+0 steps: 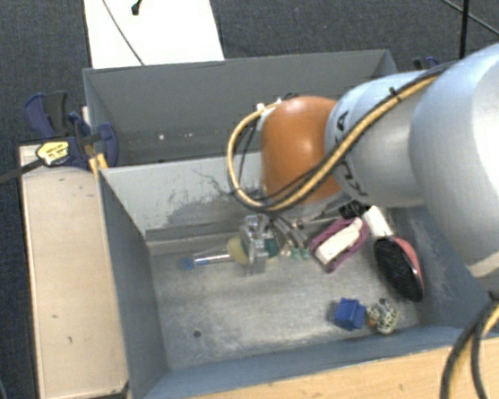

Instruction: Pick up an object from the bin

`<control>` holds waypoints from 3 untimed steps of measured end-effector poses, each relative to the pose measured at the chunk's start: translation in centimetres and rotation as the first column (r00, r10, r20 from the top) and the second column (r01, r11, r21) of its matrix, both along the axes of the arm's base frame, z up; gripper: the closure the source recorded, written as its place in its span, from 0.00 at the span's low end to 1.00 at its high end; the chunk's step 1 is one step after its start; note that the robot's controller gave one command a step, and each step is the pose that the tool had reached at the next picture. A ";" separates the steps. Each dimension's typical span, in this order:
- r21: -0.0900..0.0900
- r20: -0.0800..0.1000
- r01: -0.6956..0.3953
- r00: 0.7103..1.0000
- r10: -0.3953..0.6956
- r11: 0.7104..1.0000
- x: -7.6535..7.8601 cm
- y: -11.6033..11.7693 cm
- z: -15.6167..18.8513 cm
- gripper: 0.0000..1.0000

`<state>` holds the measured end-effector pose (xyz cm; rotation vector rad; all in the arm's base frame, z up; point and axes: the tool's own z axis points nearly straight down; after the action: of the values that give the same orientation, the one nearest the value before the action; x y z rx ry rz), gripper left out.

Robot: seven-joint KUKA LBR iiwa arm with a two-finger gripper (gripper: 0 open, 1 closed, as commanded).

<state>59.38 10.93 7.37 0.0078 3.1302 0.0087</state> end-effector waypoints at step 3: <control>-0.006 0.000 -0.298 0.955 0.298 0.955 -0.3 1.9 10.6 1.00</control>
Offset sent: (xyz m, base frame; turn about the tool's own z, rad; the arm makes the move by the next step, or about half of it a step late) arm -0.0079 -0.0067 0.0788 -0.0029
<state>59.12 12.86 17.97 -0.4640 3.0959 0.0024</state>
